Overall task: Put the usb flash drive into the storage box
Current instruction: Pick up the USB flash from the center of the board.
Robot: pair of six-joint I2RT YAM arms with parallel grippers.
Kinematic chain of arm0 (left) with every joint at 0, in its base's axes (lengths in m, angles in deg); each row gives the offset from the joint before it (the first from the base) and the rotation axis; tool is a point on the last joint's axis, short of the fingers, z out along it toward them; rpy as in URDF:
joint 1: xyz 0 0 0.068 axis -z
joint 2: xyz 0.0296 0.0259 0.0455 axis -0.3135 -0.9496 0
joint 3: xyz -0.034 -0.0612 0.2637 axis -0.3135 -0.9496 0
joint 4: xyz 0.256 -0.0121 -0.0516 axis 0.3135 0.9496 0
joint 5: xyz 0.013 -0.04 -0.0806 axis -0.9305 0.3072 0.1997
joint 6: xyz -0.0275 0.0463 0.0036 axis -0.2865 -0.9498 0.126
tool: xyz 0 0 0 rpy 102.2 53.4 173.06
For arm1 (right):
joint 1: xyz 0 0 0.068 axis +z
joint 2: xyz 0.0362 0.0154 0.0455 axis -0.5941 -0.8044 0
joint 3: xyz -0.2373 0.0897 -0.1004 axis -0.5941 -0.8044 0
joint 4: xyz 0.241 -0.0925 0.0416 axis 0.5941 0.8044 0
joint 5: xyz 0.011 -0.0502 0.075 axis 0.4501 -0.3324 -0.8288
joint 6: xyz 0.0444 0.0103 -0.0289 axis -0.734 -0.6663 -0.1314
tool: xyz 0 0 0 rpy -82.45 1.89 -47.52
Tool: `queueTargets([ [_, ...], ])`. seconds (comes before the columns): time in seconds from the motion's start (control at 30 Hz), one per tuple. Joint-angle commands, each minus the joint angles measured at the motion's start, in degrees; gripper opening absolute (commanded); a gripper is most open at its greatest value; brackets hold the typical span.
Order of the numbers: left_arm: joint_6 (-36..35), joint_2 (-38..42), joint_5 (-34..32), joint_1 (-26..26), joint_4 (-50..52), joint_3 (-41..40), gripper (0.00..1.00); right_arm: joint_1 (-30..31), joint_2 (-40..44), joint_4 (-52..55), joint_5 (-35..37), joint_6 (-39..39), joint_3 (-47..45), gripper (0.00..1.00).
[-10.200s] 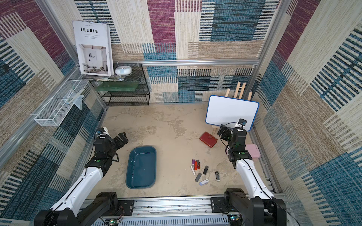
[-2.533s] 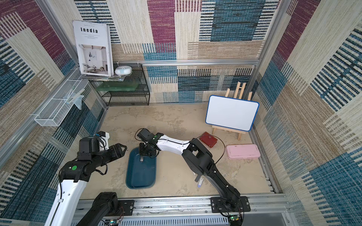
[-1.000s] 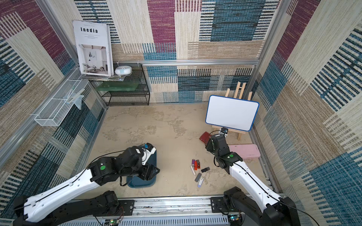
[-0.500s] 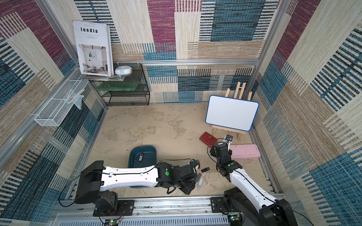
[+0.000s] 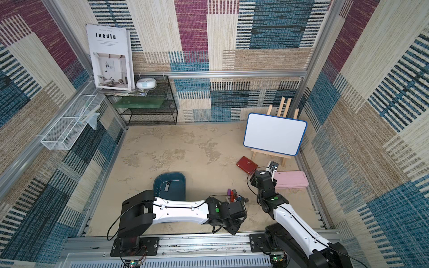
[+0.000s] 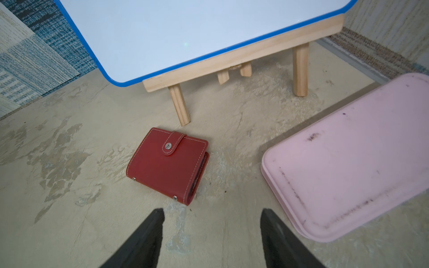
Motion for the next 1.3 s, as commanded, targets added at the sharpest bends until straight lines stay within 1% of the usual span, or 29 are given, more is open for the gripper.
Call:
queueTargets([
  [0.0, 0.68, -1.44, 0.00, -0.58, -0.94, 0.37, 0.53, -0.02, -0.18, -1.04, 0.97, -0.57, -0.26, 0.71],
  [0.1, 1.01, -2.67, -0.09, -0.93, -1.11, 0.63, 0.51, -0.02, -0.26, -1.09, 1.01, -0.72, -0.44, 0.71],
  [0.37, 0.94, -4.99, -1.01, -1.68, -1.74, 1.35, 0.51, -0.02, -1.08, -1.32, 1.01, -0.78, -0.44, 0.71],
  [0.63, 0.28, -8.17, -5.64, -1.67, 3.43, 5.48, 0.49, -0.06, -1.48, -1.41, 0.91, -0.95, -0.44, 0.71],
  [0.83, 0.84, -9.68, -11.00, -1.68, 7.74, 7.57, 0.49, -0.02, -1.85, -1.72, 0.71, -0.85, -0.53, 0.71],
  [1.0, 0.35, -11.74, -12.82, -1.55, 10.07, 9.74, 0.45, -0.06, -2.20, -1.71, 0.74, -0.92, -0.51, 0.71],
  [1.13, 0.21, -12.15, -12.47, -1.27, 10.43, 9.59, 0.40, -0.02, -2.18, -1.72, 0.79, -0.90, -0.44, 0.71],
  [1.27, -0.01, -12.75, -12.15, -0.52, 11.83, 9.79, 0.39, -0.02, -2.32, -1.82, 0.81, -0.93, -0.44, 0.71],
])
